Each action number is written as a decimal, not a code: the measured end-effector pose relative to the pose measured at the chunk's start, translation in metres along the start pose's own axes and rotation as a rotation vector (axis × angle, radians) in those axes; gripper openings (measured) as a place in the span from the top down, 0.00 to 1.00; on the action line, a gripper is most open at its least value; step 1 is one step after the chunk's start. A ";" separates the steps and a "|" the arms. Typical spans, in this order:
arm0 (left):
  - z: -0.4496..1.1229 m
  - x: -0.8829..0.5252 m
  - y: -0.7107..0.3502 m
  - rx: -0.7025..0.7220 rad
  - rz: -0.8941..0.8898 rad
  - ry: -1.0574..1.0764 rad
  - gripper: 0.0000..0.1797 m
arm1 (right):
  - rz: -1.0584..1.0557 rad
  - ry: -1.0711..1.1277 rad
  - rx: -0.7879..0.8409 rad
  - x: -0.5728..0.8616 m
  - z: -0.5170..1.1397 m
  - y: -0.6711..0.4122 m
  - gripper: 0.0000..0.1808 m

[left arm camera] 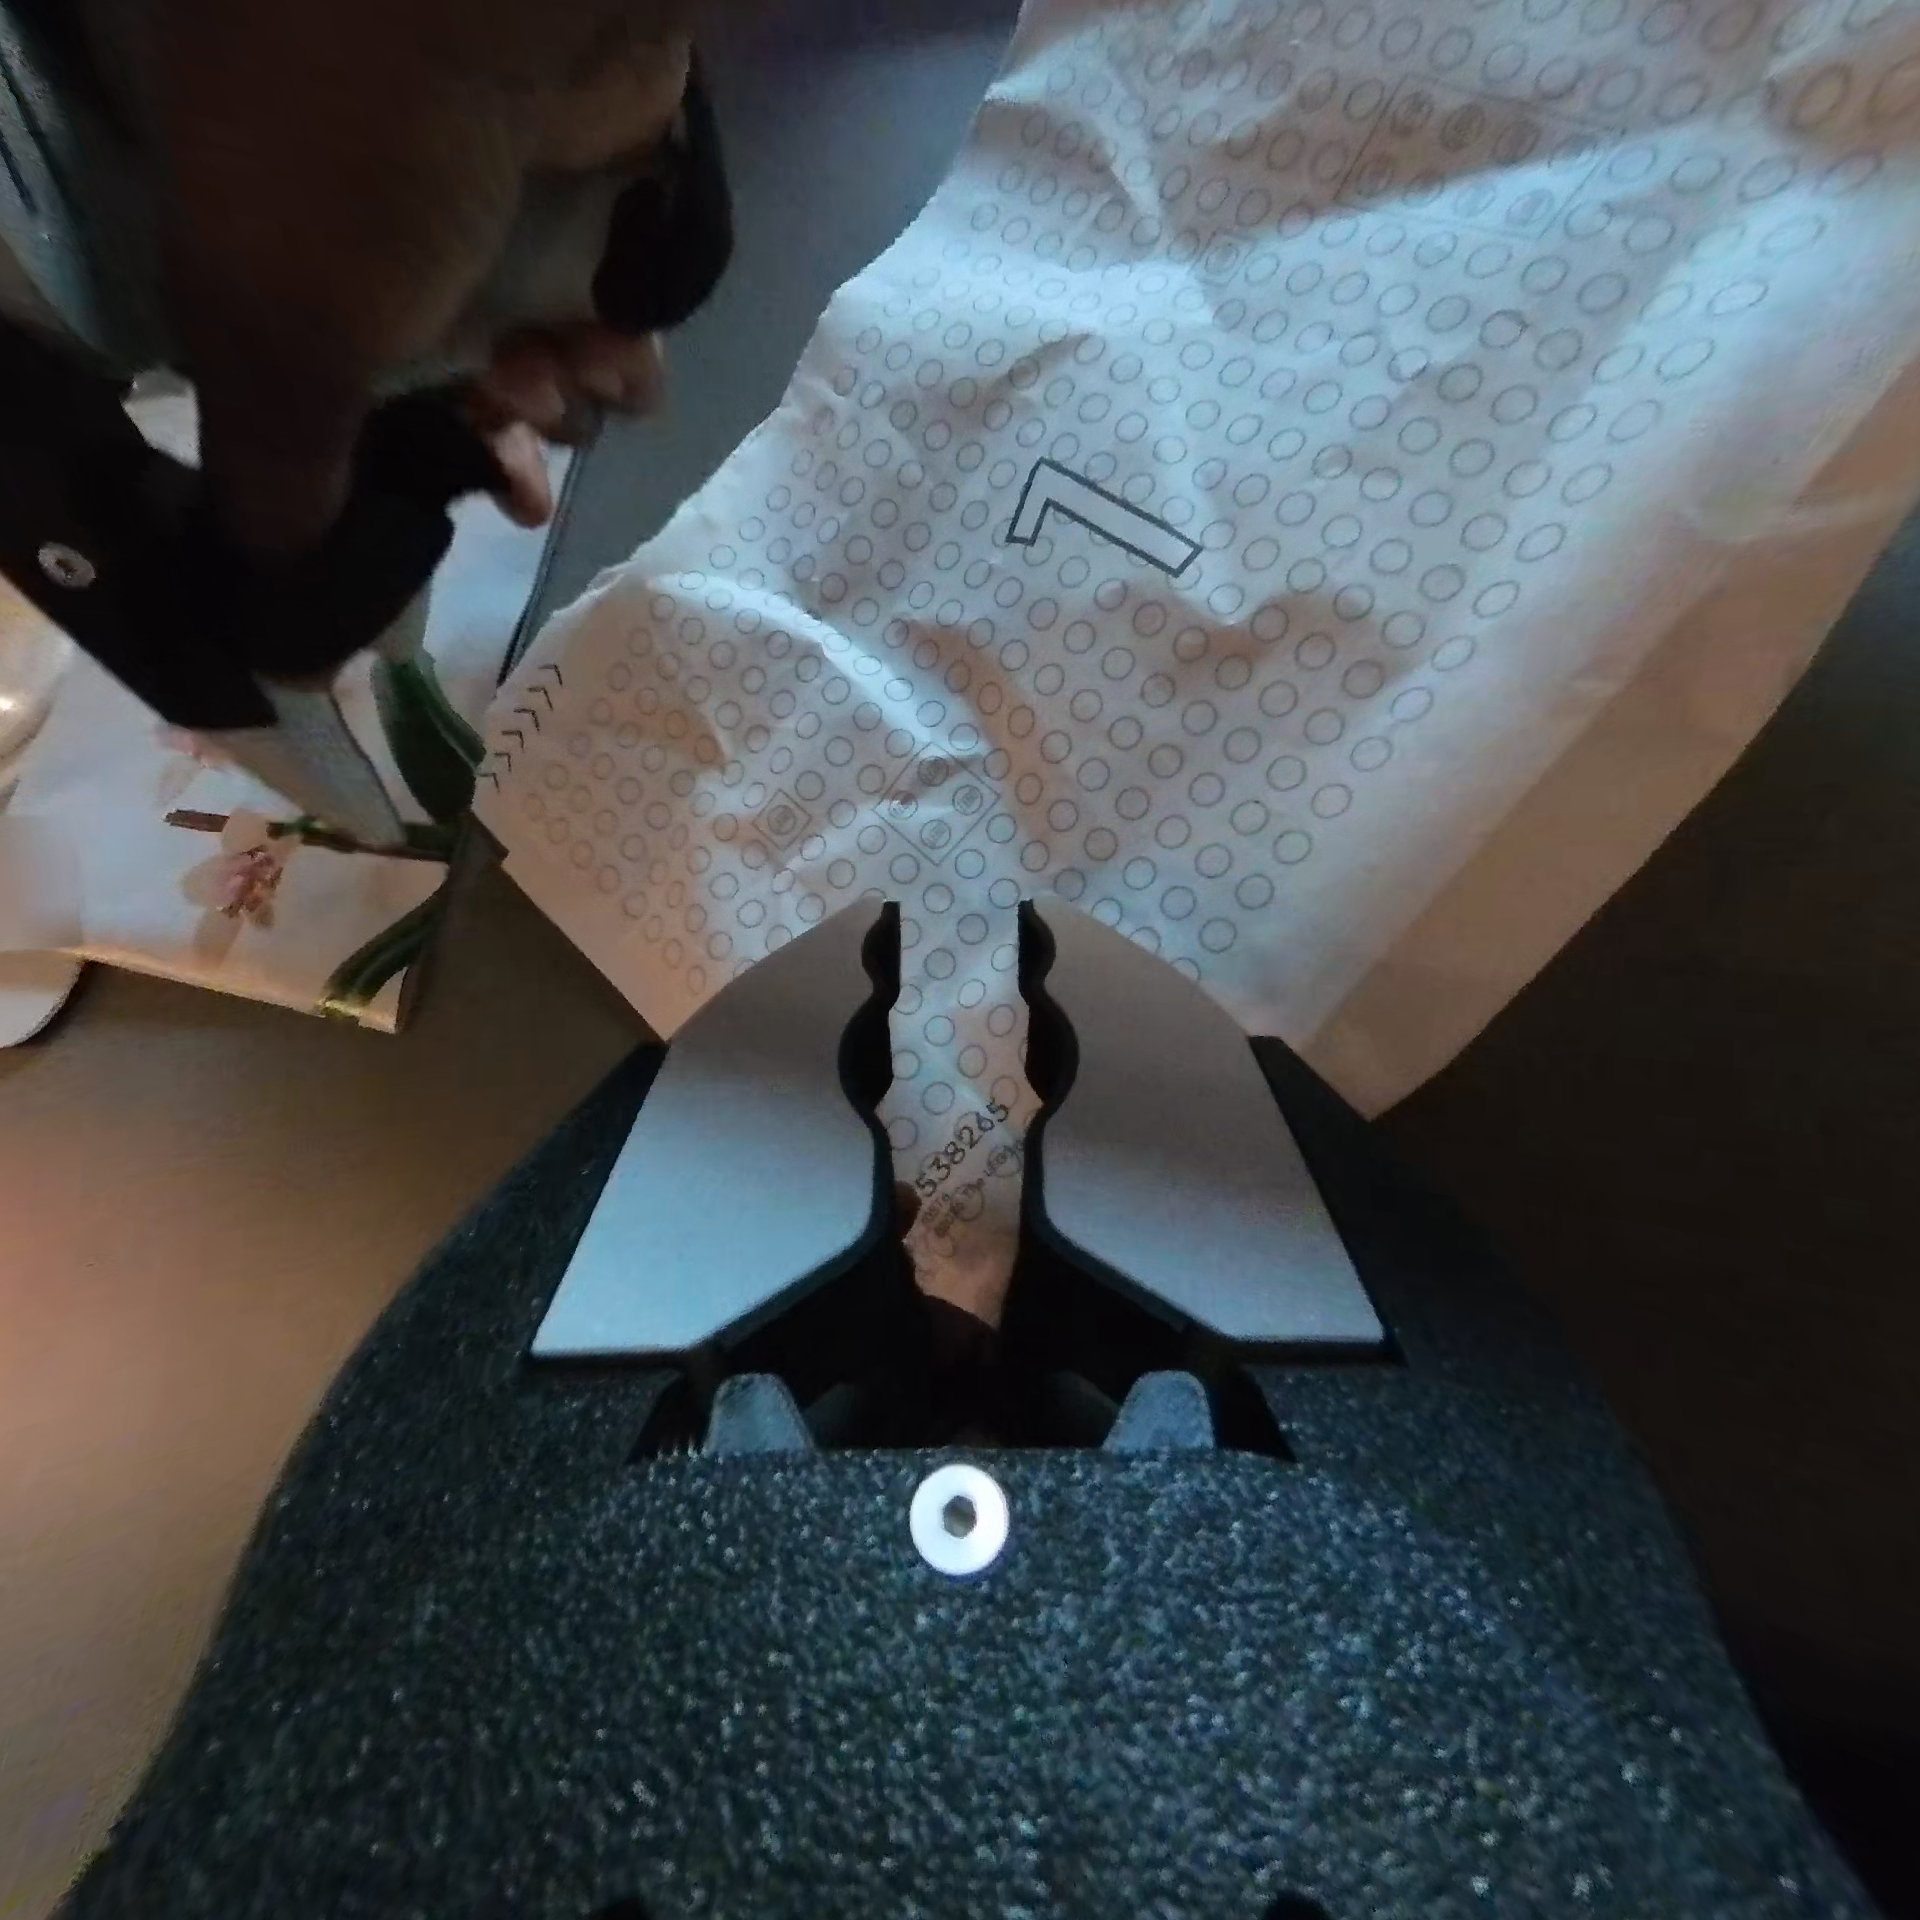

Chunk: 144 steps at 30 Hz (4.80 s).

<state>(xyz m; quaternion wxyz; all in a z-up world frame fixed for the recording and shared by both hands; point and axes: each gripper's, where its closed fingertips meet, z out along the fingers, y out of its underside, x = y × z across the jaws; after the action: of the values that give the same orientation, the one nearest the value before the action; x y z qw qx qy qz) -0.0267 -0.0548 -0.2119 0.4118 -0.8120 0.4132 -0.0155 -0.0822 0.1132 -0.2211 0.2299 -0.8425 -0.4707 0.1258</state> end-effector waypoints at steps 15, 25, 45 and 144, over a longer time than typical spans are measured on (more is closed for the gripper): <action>0.004 -0.016 0.005 -0.176 -0.104 -0.219 0.92 | -0.390 -0.123 -0.072 -0.021 -0.107 0.177 0.58; -0.001 0.007 0.000 -0.258 -0.051 -0.149 0.93 | -0.272 -0.155 0.018 0.058 -0.107 0.139 0.53; 0.029 -0.016 -0.104 0.054 -0.060 -0.223 0.86 | 0.491 -0.227 0.633 0.155 -0.217 0.146 0.98; 0.216 -0.037 -0.194 0.050 -0.424 0.044 0.89 | -0.028 0.302 -0.144 0.157 -0.195 0.200 0.95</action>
<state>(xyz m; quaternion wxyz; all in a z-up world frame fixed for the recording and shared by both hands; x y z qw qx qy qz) 0.1562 0.1743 -0.2107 0.4100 -0.8699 0.2415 -0.1299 0.2312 0.1044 -0.1532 0.2389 -0.8594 -0.4503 -0.0393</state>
